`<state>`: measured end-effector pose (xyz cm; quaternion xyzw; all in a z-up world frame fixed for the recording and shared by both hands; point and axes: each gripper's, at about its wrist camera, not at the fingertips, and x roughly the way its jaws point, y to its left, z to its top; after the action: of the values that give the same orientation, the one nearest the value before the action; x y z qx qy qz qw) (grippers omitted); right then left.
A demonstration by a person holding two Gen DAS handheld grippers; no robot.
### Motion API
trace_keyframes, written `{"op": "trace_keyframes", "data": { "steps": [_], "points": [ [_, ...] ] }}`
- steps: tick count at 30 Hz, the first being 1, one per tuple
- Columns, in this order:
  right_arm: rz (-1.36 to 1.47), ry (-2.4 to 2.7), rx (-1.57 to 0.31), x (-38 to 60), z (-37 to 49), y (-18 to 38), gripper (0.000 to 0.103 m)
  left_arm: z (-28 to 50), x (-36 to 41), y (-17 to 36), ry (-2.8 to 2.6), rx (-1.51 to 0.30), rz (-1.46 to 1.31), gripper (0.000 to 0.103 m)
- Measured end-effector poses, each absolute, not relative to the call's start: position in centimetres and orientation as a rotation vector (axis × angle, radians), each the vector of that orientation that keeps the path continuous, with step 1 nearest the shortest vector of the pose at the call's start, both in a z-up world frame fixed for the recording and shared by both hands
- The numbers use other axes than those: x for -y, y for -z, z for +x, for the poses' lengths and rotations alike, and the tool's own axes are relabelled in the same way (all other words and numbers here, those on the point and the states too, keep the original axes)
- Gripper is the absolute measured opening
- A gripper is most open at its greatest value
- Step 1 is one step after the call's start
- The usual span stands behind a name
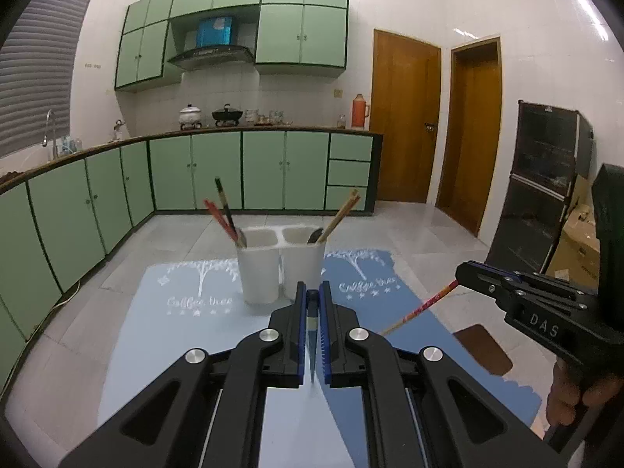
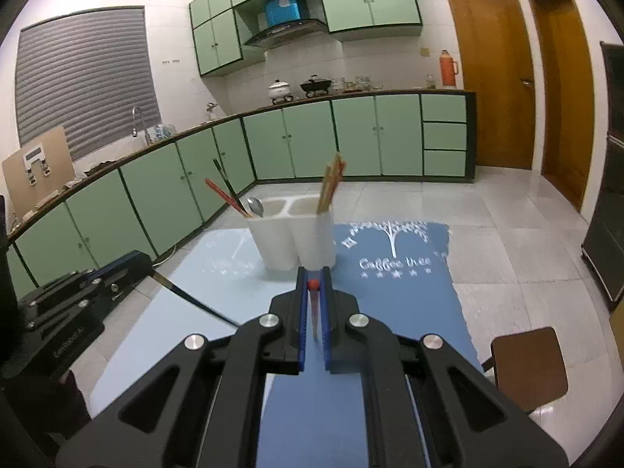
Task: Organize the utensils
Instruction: 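Lift both held chopsticks and carry them over the white holder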
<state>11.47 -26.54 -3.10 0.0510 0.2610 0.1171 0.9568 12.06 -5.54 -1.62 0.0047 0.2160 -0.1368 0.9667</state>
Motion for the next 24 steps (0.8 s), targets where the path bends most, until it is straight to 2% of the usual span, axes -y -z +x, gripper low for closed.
{"op": "trace_keyframes", "data": {
  "steps": [12, 24],
  "points": [
    [0.096, -0.343, -0.518, 25.9, 13.9, -1.6, 0.005, 13.0, 5.4, -0.9, 0.316, -0.384, 0.000, 0.006],
    [0.090, -0.322, -0.359, 25.4, 17.7, -7.5, 0.005, 16.9, 4.8, -5.5, 0.277, -0.242, -0.014, 0.006]
  ]
}}
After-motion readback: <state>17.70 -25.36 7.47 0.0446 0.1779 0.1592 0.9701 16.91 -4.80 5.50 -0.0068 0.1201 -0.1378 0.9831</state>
